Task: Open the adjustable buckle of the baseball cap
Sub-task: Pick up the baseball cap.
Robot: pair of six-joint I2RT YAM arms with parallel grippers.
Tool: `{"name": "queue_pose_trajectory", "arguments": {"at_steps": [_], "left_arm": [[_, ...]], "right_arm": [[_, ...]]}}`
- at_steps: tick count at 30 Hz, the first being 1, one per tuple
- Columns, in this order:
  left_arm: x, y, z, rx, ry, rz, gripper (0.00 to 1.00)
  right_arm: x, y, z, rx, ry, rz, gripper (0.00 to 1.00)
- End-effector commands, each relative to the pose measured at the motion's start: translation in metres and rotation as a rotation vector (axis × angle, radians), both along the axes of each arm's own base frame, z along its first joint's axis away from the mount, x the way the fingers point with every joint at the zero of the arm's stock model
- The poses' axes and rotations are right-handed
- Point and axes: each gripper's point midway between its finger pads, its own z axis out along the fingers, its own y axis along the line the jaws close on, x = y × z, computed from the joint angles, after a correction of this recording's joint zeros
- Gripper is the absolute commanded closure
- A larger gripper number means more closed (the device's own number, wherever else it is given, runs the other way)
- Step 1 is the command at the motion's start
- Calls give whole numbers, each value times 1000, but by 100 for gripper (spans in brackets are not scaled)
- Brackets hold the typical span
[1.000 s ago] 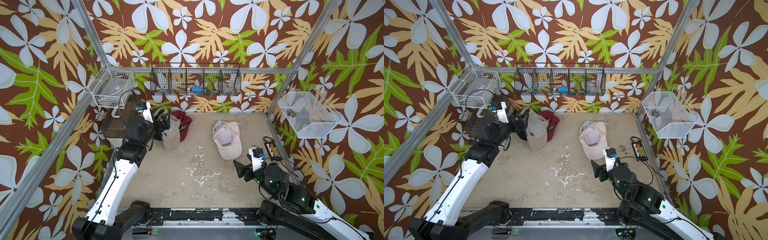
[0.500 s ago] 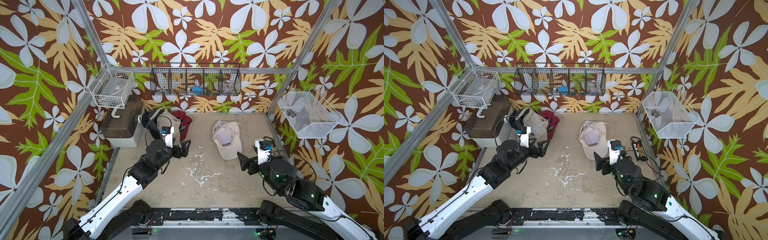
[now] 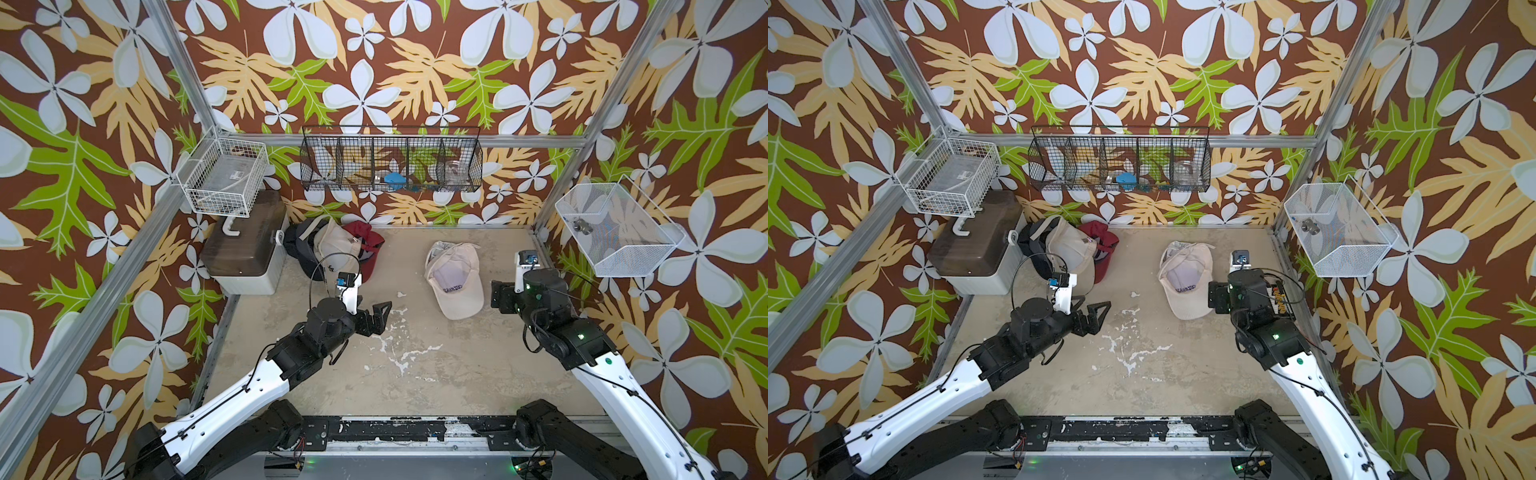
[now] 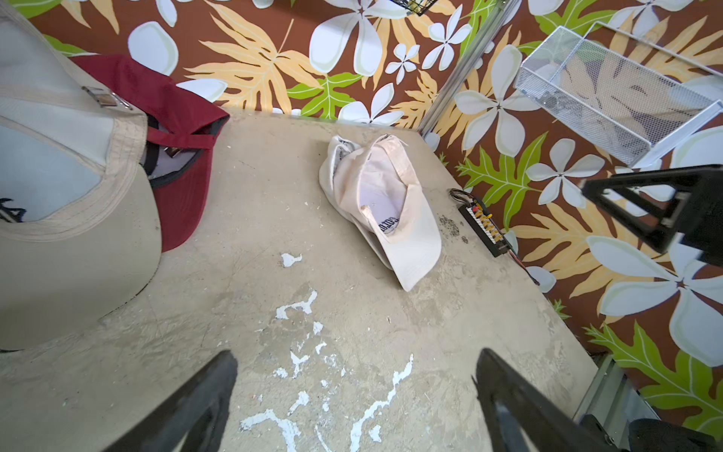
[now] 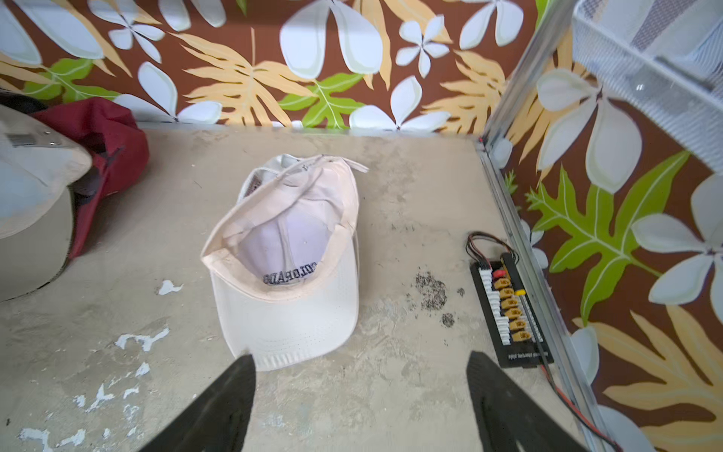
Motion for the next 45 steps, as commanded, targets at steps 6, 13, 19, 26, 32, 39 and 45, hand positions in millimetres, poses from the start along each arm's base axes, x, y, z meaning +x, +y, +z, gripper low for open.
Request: {"name": "queue_pose_trajectory", "arguments": {"at_steps": [6,13,19,26,32,39,45], "left_arm": [[2,-33,3,9,0,-88,4],[9,-75,1,69,7,-194,10],[28,-107,-7,144,9,-253,19],[62,-154,-16,222,12,-314,23],[93,-191,-33,287,38,-353,24],[143,-202,-44,299,69,-310,26],[180,-196,-62,316,104,-265,28]], "right_arm": [[-2,18,8,172,-30,77,13],[-19,8,22,107,-38,80,12],[-49,-6,34,94,-73,53,11],[-70,5,20,201,-97,105,10],[-82,-3,16,232,-165,75,0],[-88,-4,24,242,-210,79,0],[-91,-6,28,249,-237,73,0]]}}
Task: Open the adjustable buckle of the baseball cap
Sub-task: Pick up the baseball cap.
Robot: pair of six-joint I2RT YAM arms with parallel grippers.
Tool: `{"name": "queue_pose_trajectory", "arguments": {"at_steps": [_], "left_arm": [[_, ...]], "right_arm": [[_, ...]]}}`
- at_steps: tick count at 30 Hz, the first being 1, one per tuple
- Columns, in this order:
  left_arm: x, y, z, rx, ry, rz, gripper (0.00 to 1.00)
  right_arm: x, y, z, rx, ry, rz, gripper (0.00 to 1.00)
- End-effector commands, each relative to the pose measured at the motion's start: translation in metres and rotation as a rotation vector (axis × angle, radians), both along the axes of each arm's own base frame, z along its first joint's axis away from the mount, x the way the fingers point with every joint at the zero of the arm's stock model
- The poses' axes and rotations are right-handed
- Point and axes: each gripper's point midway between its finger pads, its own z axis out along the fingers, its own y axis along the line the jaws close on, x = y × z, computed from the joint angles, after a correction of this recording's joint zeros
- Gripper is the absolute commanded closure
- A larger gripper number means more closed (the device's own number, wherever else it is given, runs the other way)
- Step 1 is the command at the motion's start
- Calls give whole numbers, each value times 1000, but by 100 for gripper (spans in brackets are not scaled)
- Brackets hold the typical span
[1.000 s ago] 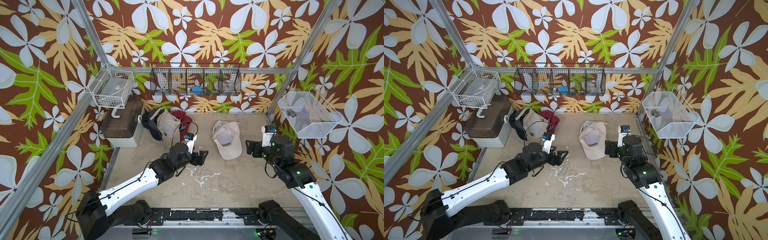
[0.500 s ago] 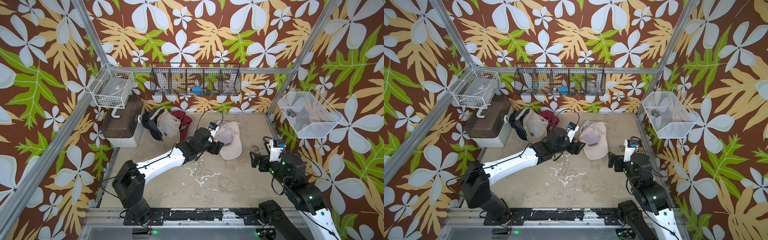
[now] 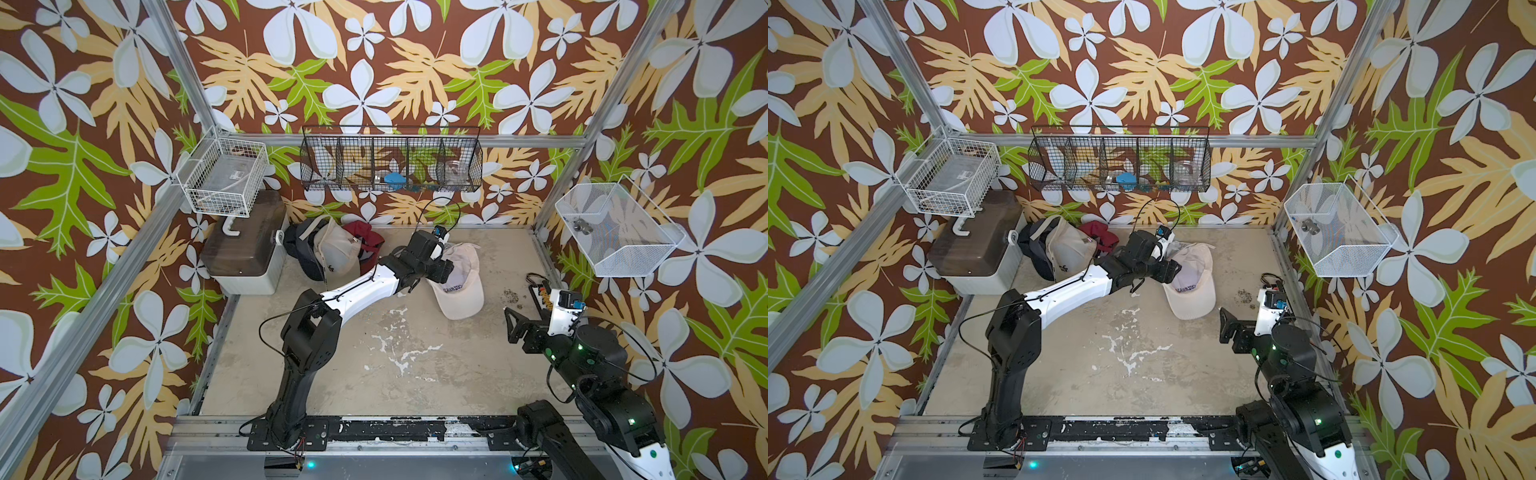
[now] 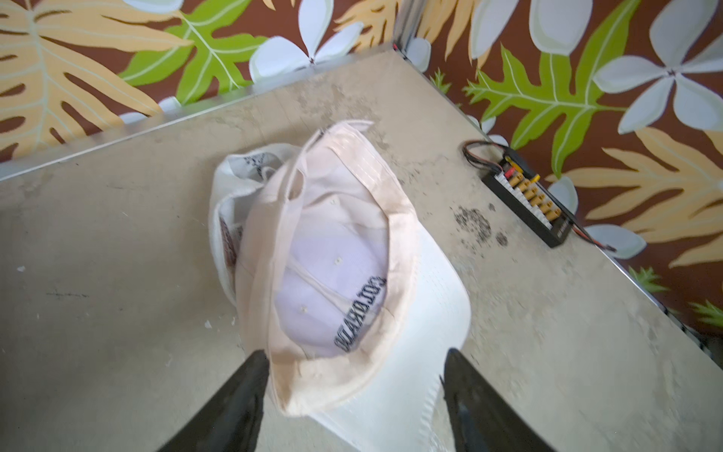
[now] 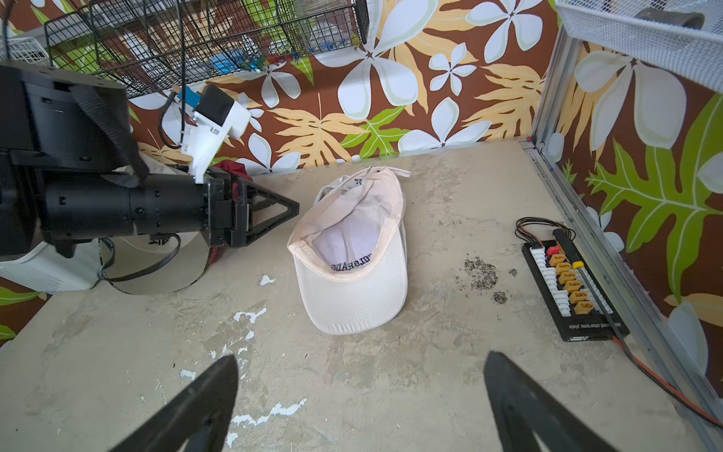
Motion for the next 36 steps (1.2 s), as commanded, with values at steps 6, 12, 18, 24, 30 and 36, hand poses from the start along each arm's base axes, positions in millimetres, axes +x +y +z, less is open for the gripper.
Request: {"name": "queue_pose_trajectory", "arguments": {"at_steps": [6,12,18,24,30,36], "left_arm": [[21,-4,-17,25,31,1,31],[34,-6,-29,38,38,18,33],[45,-8,-38,41,39,29,37],[55,-15,-51,50,44,30,39],[65,-22,-63,52,46,39,41],[74,-19,-77,80,38,66,46]], "right_arm": [[-1,-3,9,20,-46,-19,0],[-1,-2,9,20,-47,-16,0],[0,-2,9,21,-45,-12,0],[0,-1,8,20,-44,-9,0],[0,-1,8,20,-44,-8,0],[0,-1,8,21,-45,-7,0]]}}
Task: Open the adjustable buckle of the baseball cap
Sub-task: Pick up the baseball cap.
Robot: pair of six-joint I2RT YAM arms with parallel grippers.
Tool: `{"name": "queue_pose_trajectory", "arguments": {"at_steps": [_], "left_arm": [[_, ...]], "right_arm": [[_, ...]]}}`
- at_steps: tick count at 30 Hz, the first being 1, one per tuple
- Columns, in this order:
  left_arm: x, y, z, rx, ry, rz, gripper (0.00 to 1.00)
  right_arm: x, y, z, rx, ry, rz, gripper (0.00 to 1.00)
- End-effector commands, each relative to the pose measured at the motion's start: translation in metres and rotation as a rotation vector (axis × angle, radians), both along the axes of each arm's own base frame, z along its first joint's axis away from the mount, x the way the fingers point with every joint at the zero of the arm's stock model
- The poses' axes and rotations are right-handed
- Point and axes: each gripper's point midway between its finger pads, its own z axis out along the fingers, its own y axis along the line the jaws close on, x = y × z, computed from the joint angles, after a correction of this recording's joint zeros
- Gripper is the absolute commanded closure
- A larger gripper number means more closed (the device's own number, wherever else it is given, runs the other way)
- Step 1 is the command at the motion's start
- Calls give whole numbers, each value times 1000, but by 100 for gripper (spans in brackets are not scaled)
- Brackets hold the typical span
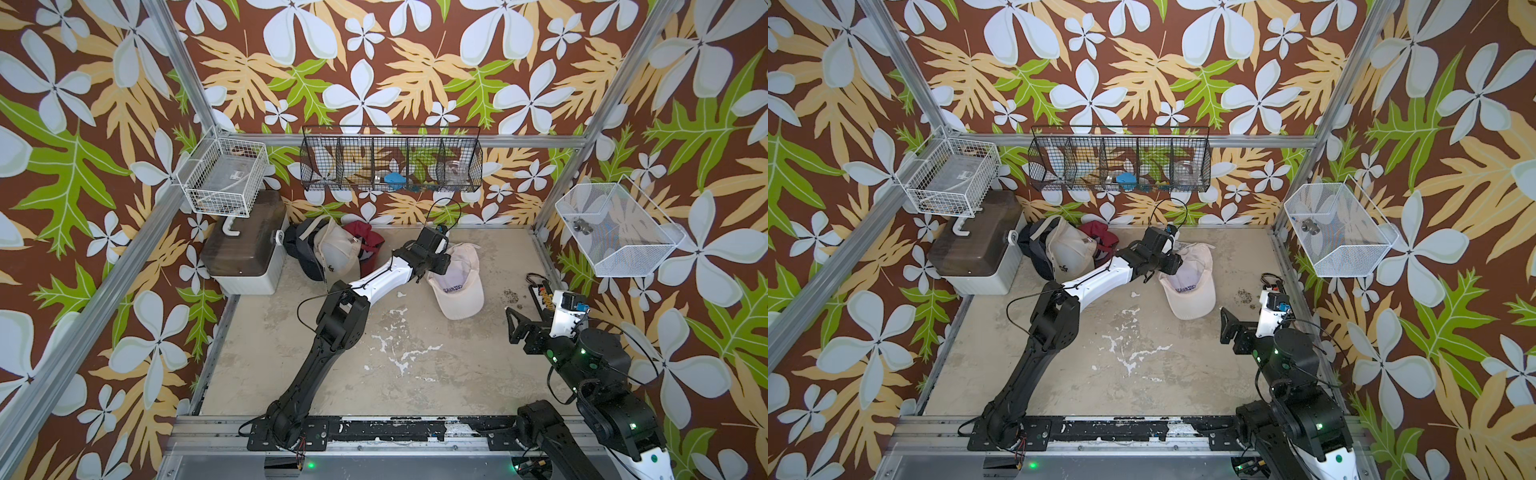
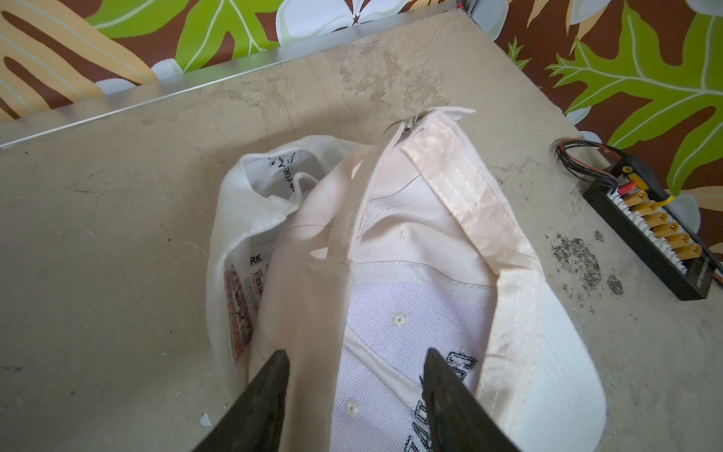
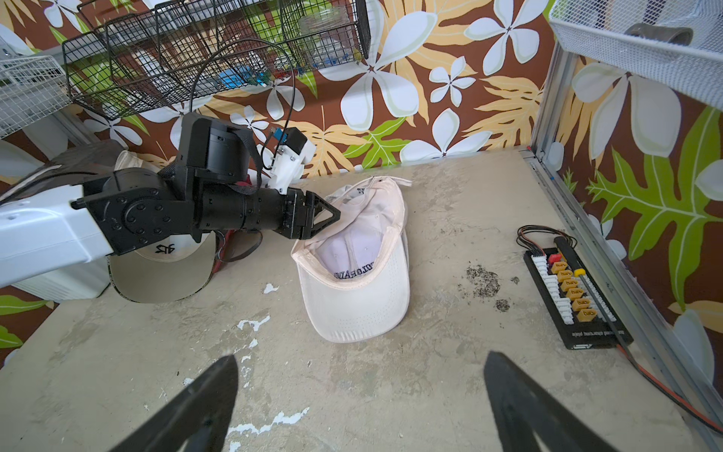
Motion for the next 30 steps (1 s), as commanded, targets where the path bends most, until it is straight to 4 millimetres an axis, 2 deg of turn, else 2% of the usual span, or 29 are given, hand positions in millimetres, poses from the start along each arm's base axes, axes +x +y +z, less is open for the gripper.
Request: {"name": "queue_pose_trajectory", "arguments": {"at_steps": [1,5,8,18,24,30], "left_arm": [[7,5,-6,28,-14,20,47],[11,8,-12,26,-7,29,57],[14,10,-10,26,-15,40,74],[9,7,17,-2,-32,13,100],[2,11,55,-35,-55,12,100],[-17,14,112,-79,-118,-6,100]], "right_arm": [[1,0,5,11,-19,-5,0],[1,0,5,12,-21,-4,0],[1,0,5,12,-23,-4,0],[0,-1,7,14,-30,-6,0],[-1,-2,7,14,-33,-10,0],[-1,-2,7,15,-31,-15,0]]}}
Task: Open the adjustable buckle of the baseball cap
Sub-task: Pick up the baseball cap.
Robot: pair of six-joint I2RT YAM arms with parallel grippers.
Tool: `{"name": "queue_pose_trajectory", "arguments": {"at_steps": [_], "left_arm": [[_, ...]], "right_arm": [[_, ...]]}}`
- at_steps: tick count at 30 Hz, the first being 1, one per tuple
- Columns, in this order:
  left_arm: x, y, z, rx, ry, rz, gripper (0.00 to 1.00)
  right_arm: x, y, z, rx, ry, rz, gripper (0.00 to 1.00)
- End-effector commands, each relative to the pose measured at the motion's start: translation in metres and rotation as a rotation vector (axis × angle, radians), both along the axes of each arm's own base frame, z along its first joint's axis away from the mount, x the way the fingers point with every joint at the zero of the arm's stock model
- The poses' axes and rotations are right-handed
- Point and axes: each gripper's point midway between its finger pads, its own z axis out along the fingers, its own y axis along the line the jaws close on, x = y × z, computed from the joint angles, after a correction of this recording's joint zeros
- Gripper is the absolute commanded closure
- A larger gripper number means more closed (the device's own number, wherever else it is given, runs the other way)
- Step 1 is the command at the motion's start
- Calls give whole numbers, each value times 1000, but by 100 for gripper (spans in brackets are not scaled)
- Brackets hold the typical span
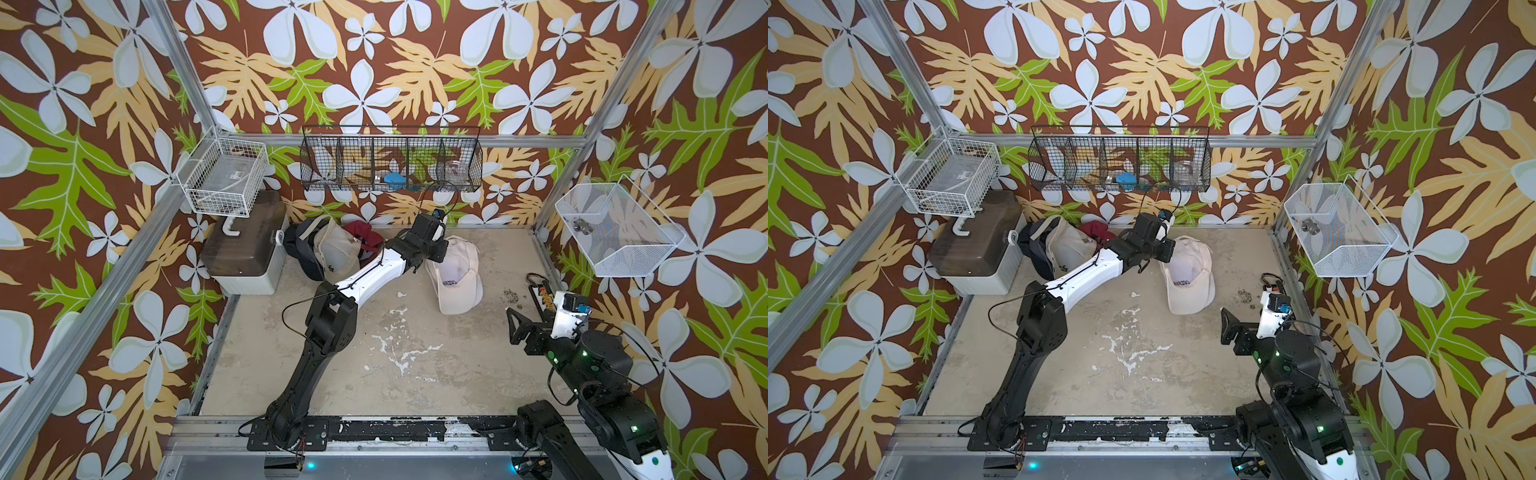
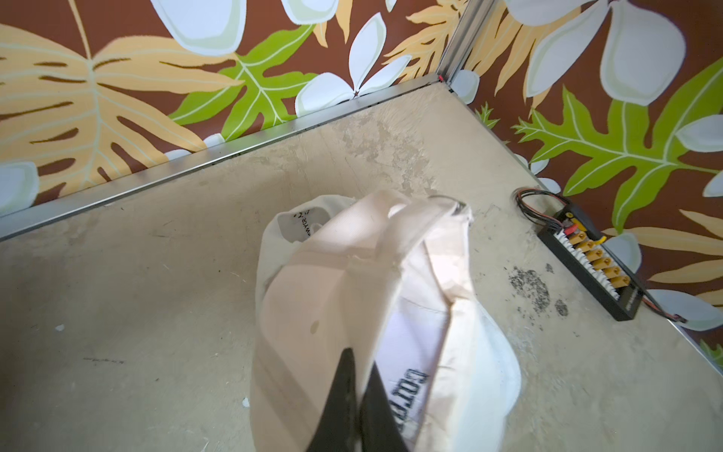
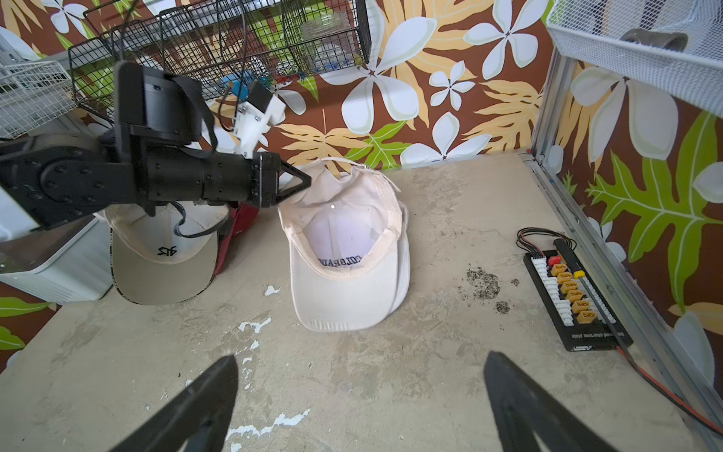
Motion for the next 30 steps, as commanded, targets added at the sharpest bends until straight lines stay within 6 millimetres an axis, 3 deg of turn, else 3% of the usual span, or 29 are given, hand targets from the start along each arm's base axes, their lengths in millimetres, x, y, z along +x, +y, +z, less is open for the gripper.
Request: {"name": "queue_pose_trajectory", "arguments": {"at_steps": [1,9,20,25,30], "left_arm": [[-13,-1,33,-20,-45,-26,100],[-63,16,103,-51,-147,-15,100],[-131,66,185,-105,-277,13,100],[-156,93,213,-128,-322,27,100],[-174,116,237,-151,-355,41,100]], "right_arm": [[1,-2,6,12,-22,-14,0],[1,-2,6,13,-25,-12,0],[-2,8,14,10,-52,50,0],[-2,20,23,2,-62,127,0],[-3,53,24,93,-52,293,0]]}}
